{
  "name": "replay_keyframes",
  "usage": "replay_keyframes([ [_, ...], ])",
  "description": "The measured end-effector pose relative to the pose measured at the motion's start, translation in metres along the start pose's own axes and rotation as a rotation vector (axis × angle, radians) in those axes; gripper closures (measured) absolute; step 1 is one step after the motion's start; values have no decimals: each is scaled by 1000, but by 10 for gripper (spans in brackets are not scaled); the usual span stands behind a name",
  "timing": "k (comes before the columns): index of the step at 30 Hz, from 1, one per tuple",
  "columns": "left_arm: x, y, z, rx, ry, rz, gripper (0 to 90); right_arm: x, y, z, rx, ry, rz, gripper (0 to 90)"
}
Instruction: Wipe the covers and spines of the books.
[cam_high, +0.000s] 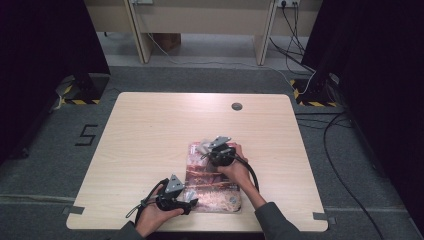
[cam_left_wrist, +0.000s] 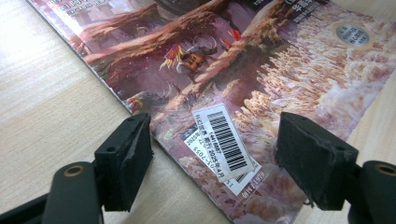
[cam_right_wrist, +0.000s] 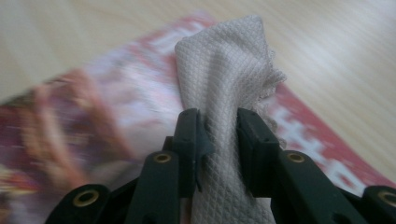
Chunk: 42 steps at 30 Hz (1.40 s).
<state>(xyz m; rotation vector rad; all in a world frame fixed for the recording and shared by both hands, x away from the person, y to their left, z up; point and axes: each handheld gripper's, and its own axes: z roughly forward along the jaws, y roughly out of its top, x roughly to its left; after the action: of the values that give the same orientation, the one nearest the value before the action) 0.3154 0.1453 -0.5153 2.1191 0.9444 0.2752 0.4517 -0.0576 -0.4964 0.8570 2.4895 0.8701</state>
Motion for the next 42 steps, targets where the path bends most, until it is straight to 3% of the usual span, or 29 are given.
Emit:
replay_keyframes([
  [1,0,0,0,0,0,0,259,0,0,0,0,0,0,708],
  [3,-1,-1,0,-4,7,-2,261,25,8,3,-7,40,-74,710],
  [6,-1,-1,0,-4,3,-5,259,45,14,6,-21,77,-120,712],
  [10,-1,0,0,-2,3,2,267,50,14,5,-19,77,-139,712],
  [12,-1,-1,0,-7,4,-1,267,43,12,5,-30,108,-109,711],
  [13,-1,-1,-1,-8,4,3,270,40,11,4,-22,100,-101,710],
  [16,-1,0,0,-3,0,2,272,32,7,2,-13,68,-101,710],
  [17,-1,-1,0,-8,1,-1,273,19,2,-2,-5,44,-69,710],
  [18,-1,-1,0,-8,1,-1,275,19,2,-2,-5,44,-69,710],
  [19,-1,-1,-1,-7,2,4,277,4,-6,-7,7,9,-38,710],
  [20,-2,-1,-1,-5,4,7,277,4,-6,-7,7,9,-38,710],
  [24,-4,0,-3,5,4,20,281,-30,-27,-21,26,-60,51,710],
  [28,-7,-1,-5,19,-4,39,281,-39,-35,-26,22,-71,81,710],
  [31,-8,-3,-8,30,-17,37,282,-34,-34,-26,28,-89,61,713],
  [37,-11,-4,-10,23,-11,53,309,8,-31,-30,6,32,-20,712],
  [39,-12,-5,-10,20,-4,59,314,17,-30,-31,5,49,-47,710],
  [42,-13,-5,-11,22,-4,71,329,21,-30,-32,6,50,-56,710],
])
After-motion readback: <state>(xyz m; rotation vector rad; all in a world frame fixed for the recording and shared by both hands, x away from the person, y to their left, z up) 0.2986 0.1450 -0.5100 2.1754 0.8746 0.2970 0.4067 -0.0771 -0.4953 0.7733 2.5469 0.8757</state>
